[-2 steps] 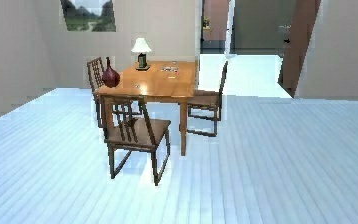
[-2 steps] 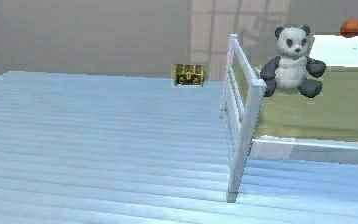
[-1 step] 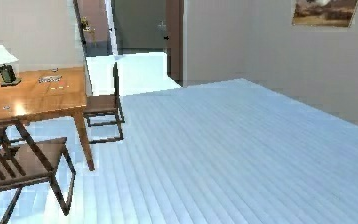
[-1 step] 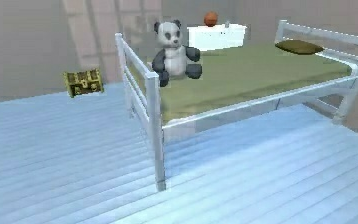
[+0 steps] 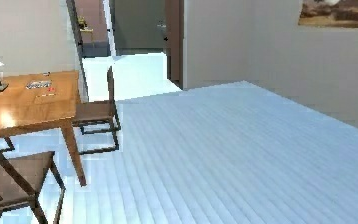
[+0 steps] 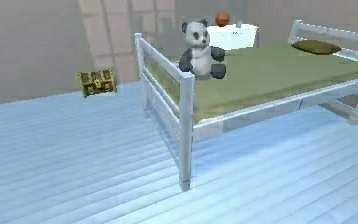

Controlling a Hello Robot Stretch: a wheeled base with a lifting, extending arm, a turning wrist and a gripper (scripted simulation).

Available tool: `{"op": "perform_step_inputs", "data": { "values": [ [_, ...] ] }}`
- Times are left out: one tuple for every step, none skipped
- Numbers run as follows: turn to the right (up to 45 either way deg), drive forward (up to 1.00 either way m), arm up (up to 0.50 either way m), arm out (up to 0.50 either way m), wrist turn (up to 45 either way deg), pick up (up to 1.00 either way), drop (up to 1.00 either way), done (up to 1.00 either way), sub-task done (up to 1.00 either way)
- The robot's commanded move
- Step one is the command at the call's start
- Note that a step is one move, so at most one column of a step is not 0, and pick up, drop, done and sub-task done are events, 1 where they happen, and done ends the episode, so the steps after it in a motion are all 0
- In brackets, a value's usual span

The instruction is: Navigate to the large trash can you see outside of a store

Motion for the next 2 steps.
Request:
{"op": "perform_step_inputs", "data": {
  "values": [
    [0.0,1.0,0.0,0.0,0.0,0.0,0.0,0.0,0.0],
    [0.0,1.0,0.0,0.0,0.0,0.0,0.0,0.0,0.0]
  ]
}}
